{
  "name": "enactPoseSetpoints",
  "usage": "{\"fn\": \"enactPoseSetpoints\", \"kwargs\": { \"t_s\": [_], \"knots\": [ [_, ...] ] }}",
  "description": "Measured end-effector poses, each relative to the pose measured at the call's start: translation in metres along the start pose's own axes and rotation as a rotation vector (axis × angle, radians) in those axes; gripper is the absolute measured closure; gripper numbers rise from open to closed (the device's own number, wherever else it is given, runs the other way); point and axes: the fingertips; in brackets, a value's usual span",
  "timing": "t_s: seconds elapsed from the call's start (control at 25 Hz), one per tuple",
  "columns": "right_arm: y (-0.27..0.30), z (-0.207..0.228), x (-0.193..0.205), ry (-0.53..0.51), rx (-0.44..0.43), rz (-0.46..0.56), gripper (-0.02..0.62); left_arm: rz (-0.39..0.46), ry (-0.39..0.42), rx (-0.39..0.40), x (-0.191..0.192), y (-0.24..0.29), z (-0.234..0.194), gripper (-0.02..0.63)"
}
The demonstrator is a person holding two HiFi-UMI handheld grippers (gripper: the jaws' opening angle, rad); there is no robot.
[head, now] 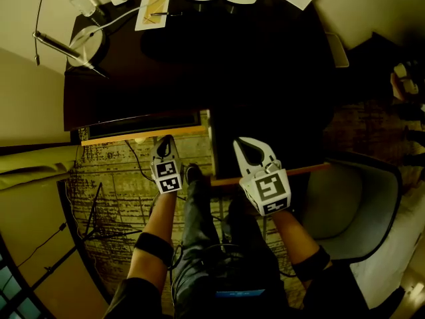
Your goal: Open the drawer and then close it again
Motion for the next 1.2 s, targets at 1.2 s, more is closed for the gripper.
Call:
{"fn": "enactPoseSetpoints", "kwargs": {
  "t_s": [1.2],
  "knots": [
    [0.009,0.003,-0.009,0.053,0.026,0.008,0.591,0.006,0.004,0.013,-0.038,0.029,-0.026,0.603]
  ]
}}
Point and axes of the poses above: the fingertips, and each gripper's own axes: y forward along the fingers, z to its right, x out of its underside, and after that the axes turned 9 degrees about y, right-handed
